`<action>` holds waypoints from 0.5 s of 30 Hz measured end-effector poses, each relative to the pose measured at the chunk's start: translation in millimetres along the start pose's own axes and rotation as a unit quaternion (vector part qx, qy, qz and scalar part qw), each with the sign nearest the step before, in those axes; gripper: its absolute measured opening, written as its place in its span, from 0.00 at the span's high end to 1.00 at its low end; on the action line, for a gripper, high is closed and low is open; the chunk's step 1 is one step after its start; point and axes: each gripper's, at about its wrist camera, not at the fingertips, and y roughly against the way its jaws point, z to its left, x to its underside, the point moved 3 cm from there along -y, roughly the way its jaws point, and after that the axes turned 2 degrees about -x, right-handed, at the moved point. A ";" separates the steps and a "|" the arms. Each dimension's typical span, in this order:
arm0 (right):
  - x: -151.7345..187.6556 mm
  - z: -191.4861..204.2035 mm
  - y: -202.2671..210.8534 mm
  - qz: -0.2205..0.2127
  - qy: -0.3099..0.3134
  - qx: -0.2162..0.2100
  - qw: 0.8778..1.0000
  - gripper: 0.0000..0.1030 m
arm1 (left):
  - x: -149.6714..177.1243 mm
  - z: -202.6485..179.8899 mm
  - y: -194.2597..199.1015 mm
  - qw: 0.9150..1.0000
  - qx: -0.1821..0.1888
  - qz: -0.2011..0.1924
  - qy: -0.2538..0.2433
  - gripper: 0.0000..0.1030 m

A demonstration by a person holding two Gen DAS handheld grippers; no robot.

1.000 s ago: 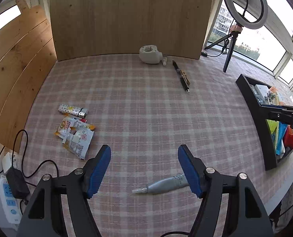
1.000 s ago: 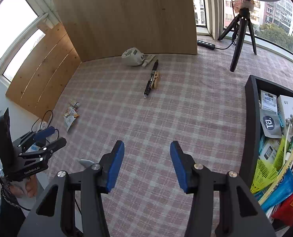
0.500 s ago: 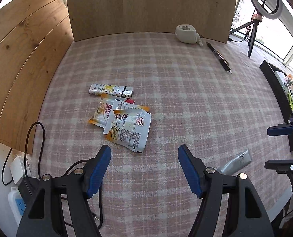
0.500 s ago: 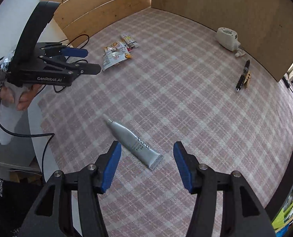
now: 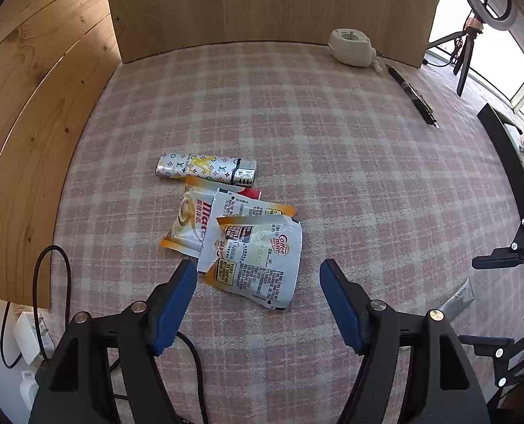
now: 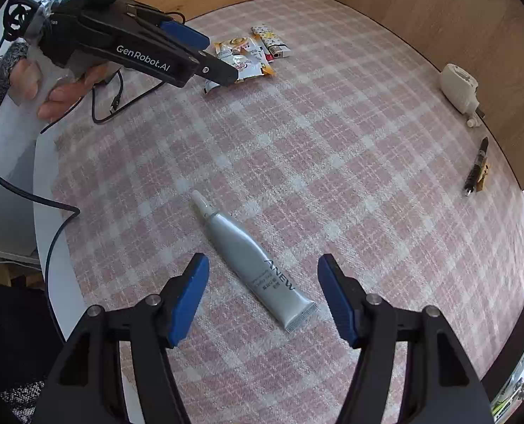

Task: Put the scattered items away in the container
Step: 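Move the right gripper to the silver tube while the left approaches the coffee sachets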

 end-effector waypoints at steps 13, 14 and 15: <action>-2.2 -1.9 -23.3 0.019 -0.009 0.013 1.000 0.38 | -3.2 -1.1 -22.6 1.000 -0.002 0.014 0.009 0.40; -1.6 -3.4 -22.3 0.017 -0.011 0.013 1.000 0.38 | -3.0 -1.0 -22.6 1.000 -0.002 0.013 0.009 0.40; -1.1 -5.1 -21.5 0.015 -0.013 0.014 1.000 0.39 | -2.7 -1.1 -22.6 1.000 -0.002 0.013 0.008 0.40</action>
